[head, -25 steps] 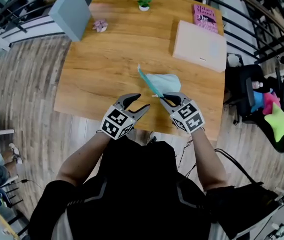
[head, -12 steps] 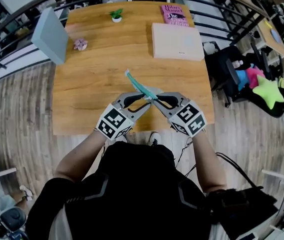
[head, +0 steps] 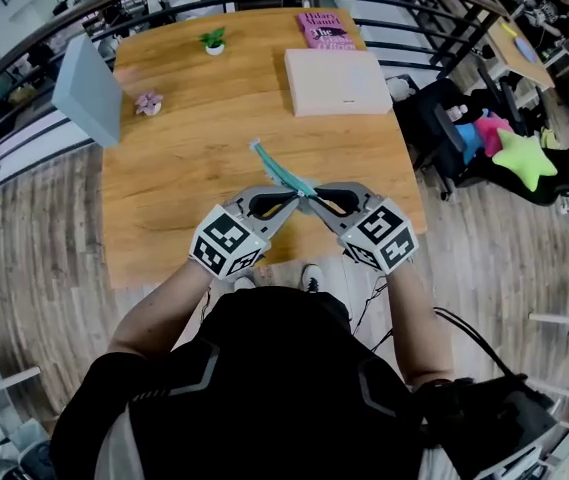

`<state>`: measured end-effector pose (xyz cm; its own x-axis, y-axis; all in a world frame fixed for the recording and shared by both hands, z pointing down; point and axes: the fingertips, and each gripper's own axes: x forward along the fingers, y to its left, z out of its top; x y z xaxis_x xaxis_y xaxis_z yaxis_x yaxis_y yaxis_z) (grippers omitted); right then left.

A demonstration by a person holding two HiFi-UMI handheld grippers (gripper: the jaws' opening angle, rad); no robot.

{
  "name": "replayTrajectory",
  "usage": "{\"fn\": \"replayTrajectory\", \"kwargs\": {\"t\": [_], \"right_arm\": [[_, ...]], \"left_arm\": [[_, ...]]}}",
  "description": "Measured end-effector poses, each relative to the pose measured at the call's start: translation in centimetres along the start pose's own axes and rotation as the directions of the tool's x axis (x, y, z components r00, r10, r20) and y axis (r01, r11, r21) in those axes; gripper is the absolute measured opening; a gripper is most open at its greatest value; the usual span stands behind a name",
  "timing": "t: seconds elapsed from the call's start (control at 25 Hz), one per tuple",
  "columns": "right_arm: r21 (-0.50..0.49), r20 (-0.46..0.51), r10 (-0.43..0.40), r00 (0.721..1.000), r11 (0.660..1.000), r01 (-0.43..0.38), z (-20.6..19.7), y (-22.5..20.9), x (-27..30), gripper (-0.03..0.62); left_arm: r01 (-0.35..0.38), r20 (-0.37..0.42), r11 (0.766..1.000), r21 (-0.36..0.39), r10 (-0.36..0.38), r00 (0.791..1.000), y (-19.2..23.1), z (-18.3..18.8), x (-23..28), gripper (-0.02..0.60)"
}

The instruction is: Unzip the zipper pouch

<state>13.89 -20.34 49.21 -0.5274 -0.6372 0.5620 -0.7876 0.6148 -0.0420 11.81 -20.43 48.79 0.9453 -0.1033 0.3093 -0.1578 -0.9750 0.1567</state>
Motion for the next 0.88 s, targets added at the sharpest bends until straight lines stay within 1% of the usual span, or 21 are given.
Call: {"fn": "replayTrajectory", "kwargs": {"t": [0.24, 0.36, 0.48, 0.56, 0.68, 0.8, 0.88], "right_arm": [[-0.008, -0.005, 0.001, 1.0, 1.0, -0.001, 0.4, 0.4, 0.0, 0.052], [-0.01, -0.016, 0.013, 1.0, 1.0, -0.013, 0.3, 0.5, 0.0, 0.051], [-0.004, -0.008, 0.034, 0.999, 0.999, -0.034, 0.5, 0.4, -0.2, 0.051], [-0.011, -0.007, 0.042, 0.999, 0.999, -0.042, 0.7, 0.2, -0.1, 0.051], [-0.018, -0.007, 0.059, 0.998, 0.998, -0.059, 0.7, 0.0, -0.2, 0.051], [-0.026, -0.009, 0.081, 0.997, 0.996, -0.082, 0.6, -0.2, -0.2, 0.051], [-0.031, -0.01, 0.096, 0.995, 0.995, -0.096, 0.4, -0.4, -0.2, 0.051]], "left_arm": [[0.009, -0.011, 1.0, -0.021, -0.009, 1.0, 0.9, 0.5, -0.6, 0.031], [-0.021, -0.012, 0.998, -0.064, 0.021, 1.0, 2.1, 0.4, -1.0, 0.031], [-0.036, -0.021, 0.998, -0.048, 0.035, 0.999, 2.5, 0.6, -1.5, 0.031], [-0.055, -0.022, 0.997, -0.048, 0.054, 0.998, 2.9, 0.8, -1.4, 0.031], [-0.096, -0.018, 0.992, -0.083, 0.094, 0.995, 3.7, 0.8, -1.6, 0.031], [-0.142, -0.039, 0.987, -0.071, 0.14, 0.989, 4.4, 0.5, -2.0, 0.031], [-0.176, -0.046, 0.981, -0.081, 0.173, 0.984, 5.0, 0.4, -2.3, 0.031]]}}
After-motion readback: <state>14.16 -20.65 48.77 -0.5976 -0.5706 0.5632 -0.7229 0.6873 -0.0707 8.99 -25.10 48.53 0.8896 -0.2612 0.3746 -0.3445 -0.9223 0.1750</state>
